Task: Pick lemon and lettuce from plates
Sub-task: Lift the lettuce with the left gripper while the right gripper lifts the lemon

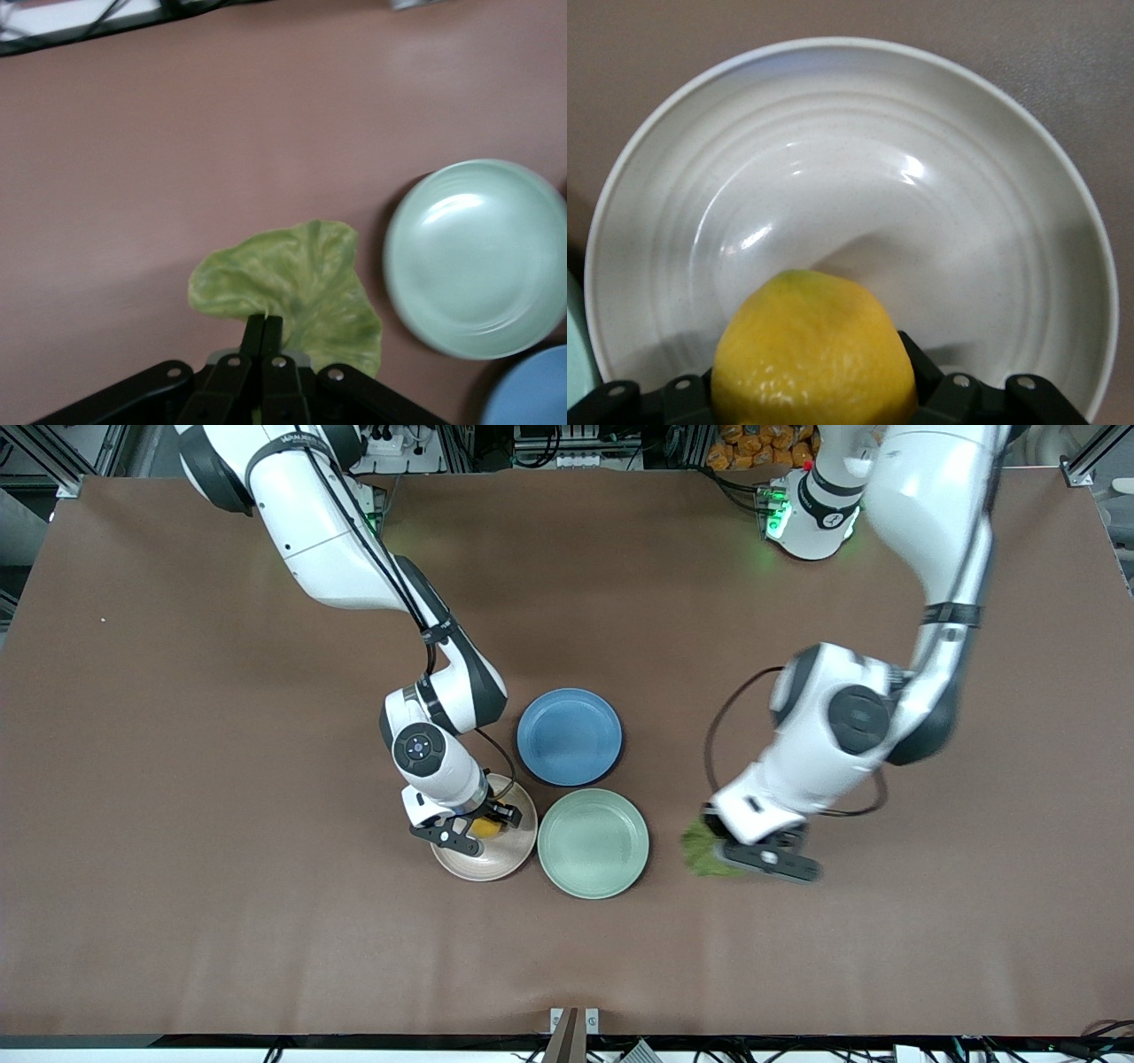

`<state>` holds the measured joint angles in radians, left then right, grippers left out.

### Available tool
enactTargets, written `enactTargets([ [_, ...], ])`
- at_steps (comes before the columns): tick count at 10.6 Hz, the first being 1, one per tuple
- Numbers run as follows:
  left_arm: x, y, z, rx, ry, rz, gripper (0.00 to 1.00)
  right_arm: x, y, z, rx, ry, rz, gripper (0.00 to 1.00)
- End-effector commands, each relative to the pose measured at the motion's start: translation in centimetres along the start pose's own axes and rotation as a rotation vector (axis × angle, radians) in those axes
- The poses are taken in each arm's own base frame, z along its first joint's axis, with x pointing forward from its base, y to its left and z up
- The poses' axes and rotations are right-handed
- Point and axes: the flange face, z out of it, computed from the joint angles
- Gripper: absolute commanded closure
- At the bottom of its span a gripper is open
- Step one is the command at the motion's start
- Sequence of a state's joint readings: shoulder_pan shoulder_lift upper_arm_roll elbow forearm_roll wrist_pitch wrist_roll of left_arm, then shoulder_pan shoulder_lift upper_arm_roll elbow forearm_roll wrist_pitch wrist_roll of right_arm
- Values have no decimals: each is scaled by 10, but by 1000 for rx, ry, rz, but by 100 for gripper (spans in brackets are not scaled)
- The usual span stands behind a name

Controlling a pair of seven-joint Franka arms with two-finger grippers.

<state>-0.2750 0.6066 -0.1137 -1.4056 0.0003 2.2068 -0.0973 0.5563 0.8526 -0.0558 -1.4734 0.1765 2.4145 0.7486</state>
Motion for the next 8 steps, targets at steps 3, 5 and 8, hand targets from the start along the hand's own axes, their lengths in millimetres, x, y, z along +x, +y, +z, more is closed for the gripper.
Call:
enactTargets([
  [3, -35, -168, 47, -1, -198, 69, 100, 14, -1, -18, -31, -50, 20, 43],
  [5, -63, -196, 102, -25, -295, 56, 100, 25, 4, -34, -42, -70, 33, 43],
  [8, -73, -215, 124, -33, -320, 22, 91, 49, 30, -69, -63, -106, -35, 43],
])
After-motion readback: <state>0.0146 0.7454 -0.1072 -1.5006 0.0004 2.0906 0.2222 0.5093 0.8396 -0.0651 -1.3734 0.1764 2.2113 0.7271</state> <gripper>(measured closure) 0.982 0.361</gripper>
